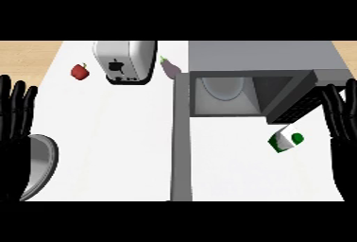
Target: Pick up the milk, place it into the microwave and close the microwave
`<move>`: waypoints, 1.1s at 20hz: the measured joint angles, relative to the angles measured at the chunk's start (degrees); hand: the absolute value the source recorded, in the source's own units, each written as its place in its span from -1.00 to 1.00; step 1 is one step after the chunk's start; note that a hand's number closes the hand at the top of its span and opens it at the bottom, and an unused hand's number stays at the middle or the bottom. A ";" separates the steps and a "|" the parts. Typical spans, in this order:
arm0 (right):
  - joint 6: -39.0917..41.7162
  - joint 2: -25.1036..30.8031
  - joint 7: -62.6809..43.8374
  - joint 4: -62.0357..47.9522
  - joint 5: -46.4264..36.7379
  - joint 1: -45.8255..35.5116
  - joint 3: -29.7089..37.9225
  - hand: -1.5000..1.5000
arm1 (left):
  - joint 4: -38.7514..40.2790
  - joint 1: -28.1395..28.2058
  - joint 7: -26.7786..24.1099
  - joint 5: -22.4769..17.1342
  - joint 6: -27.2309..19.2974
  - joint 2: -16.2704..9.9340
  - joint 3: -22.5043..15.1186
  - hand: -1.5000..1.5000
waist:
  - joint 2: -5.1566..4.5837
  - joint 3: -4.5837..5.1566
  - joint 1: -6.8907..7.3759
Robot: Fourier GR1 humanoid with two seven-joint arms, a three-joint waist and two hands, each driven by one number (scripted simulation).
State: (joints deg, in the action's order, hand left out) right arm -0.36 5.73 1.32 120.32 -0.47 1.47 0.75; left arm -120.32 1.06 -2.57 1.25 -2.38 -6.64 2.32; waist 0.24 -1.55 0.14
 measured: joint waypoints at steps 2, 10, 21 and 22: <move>1.56 0.72 0.86 -1.17 1.99 -0.26 1.15 -1.00 | 0.56 -1.55 0.99 -0.43 0.57 -0.75 0.52 -1.00 | -0.10 0.60 -0.10; 14.17 3.37 2.42 -5.58 15.55 1.87 0.52 -1.00 | 5.90 -1.86 3.82 -11.19 6.48 -2.94 5.24 -1.00 | -0.27 1.41 0.05; 20.76 2.02 4.58 -4.77 19.09 9.41 0.44 -1.00 | 1.12 7.26 5.34 -16.73 11.49 -1.88 7.68 -1.00 | -0.16 1.55 -0.06; 20.68 1.56 5.65 -5.07 18.05 9.88 0.50 -1.00 | 0.75 8.41 4.68 -16.60 12.04 -1.52 7.66 -1.00 | -0.16 1.55 -0.05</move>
State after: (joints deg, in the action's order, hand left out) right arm 20.32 7.29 6.97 115.25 17.58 11.35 1.26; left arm -119.57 9.47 2.11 -15.36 9.66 -8.15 9.98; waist 0.08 -0.01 0.09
